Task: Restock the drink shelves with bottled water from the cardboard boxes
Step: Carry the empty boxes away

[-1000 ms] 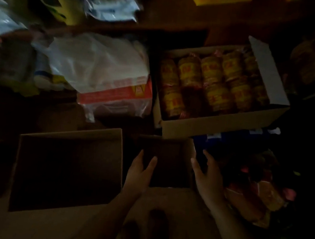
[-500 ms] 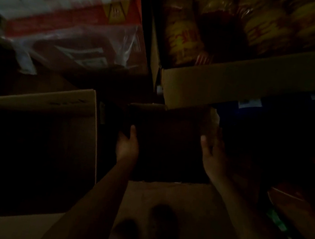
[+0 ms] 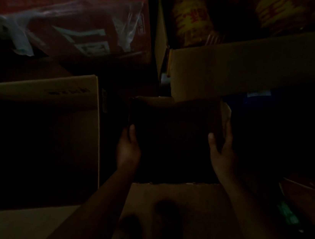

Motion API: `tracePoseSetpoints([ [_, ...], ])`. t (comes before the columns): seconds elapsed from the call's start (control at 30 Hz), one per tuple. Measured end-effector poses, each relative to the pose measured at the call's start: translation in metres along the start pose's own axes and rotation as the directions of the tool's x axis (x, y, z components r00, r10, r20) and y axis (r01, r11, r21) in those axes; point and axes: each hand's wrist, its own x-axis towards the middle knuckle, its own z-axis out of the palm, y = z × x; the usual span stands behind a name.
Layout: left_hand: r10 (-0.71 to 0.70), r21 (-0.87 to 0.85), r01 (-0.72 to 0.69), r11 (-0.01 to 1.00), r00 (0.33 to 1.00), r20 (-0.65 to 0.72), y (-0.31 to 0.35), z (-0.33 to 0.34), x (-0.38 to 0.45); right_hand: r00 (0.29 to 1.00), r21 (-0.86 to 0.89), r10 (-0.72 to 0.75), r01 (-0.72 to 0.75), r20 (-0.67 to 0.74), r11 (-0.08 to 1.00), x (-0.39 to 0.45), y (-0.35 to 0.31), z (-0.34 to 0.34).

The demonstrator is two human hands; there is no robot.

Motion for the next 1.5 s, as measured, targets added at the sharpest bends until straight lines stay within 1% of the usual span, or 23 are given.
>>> tracePoseSetpoints([
  [0.07, -0.009, 0.110, 0.008, 0.994, 1.000, 0.003, 0.006, -0.011, -0.017, 1.000, -0.018, -0.001, 0.001, 0.018, 1.000, -0.016, -0.008, -0.015],
  [0.13, -0.015, 0.226, 0.013, 0.974, 1.000, 0.007, 0.015, -0.025, -0.037, 1.000, -0.033, 0.005, -0.005, 0.008, 0.999, -0.036, -0.017, -0.032],
  [0.2, -0.021, 0.284, 0.019, 0.959, 1.000, 0.006, 0.029, -0.038, -0.057, 1.000, -0.068, 0.028, -0.028, -0.007, 0.997, -0.055, -0.027, -0.050],
  [0.27, -0.001, 0.301, -0.007, 0.954, 1.000, 0.027, 0.042, -0.052, -0.076, 0.998, -0.065, 0.066, -0.066, -0.004, 0.996, -0.074, -0.039, -0.069],
  [0.4, 0.010, 0.297, -0.041, 0.954, 0.995, 0.104, 0.059, -0.090, -0.110, 0.995, -0.071, 0.098, -0.100, -0.025, 0.992, -0.115, -0.069, -0.105],
  [0.5, 0.008, 0.295, -0.053, 0.954, 0.988, 0.153, 0.073, -0.119, -0.140, 0.994, -0.121, 0.106, -0.105, 0.004, 0.987, -0.147, -0.096, -0.131],
  [0.6, -0.012, 0.289, -0.041, 0.957, 0.984, 0.180, 0.085, -0.148, -0.171, 0.997, -0.135, 0.060, -0.054, 0.038, 0.989, -0.178, -0.121, -0.155],
  [0.7, -0.007, 0.285, -0.035, 0.958, 0.990, 0.144, 0.104, -0.176, -0.193, 1.000, -0.204, -0.002, 0.006, 0.021, 0.979, -0.205, -0.153, -0.176],
  [0.77, 0.032, 0.262, -0.064, 0.963, 0.992, 0.124, 0.126, -0.201, -0.205, 0.999, -0.225, -0.047, 0.043, -0.012, 0.974, -0.219, -0.178, -0.188],
  [0.87, 0.107, 0.221, -0.126, 0.967, 0.990, 0.097, 0.161, -0.244, -0.215, 0.997, -0.257, -0.075, 0.070, -0.008, 0.964, -0.232, -0.230, -0.208],
  [0.97, 0.171, 0.179, -0.172, 0.969, 0.985, 0.019, 0.194, -0.297, -0.226, 0.989, -0.210, -0.151, 0.149, 0.007, 0.966, -0.250, -0.295, -0.225],
  [1.07, 0.193, 0.105, -0.183, 0.978, 0.977, -0.094, 0.221, -0.354, -0.236, 0.960, -0.082, -0.275, 0.278, 0.044, 0.957, -0.270, -0.364, -0.224],
  [1.13, 0.149, 0.062, -0.140, 0.988, 0.973, -0.174, 0.235, -0.393, -0.237, 0.927, 0.004, -0.364, 0.365, 0.084, 0.931, -0.285, -0.409, -0.216],
  [1.17, 0.118, 0.035, -0.113, 0.993, 0.971, -0.209, 0.240, -0.413, -0.238, 0.906, 0.015, -0.411, 0.412, 0.102, 0.911, -0.292, -0.430, -0.211],
  [1.23, 0.098, -0.046, -0.114, 0.992, 0.959, -0.266, 0.247, -0.451, -0.244, 0.848, -0.002, -0.516, 0.520, 0.123, 0.854, -0.304, -0.465, -0.201],
  [1.3, 0.103, -0.077, -0.135, 0.988, 0.940, -0.325, 0.250, -0.488, -0.256, 0.797, -0.002, -0.584, 0.591, 0.155, 0.807, -0.317, -0.498, -0.192],
  [1.4, 0.028, -0.094, -0.072, 0.993, 0.914, -0.405, 0.254, -0.547, -0.275, 0.753, -0.050, -0.610, 0.638, 0.247, 0.768, -0.340, -0.546, -0.177],
  [1.47, -0.014, -0.094, -0.033, 0.995, 0.889, -0.458, 0.250, -0.586, -0.289, 0.703, -0.080, -0.631, 0.686, 0.328, 0.723, -0.361, -0.578, -0.168],
  [1.5, -0.012, -0.068, -0.026, 0.997, 0.868, -0.497, 0.245, -0.604, -0.296, 0.667, -0.064, -0.651, 0.715, 0.361, 0.697, -0.372, -0.591, -0.162],
])
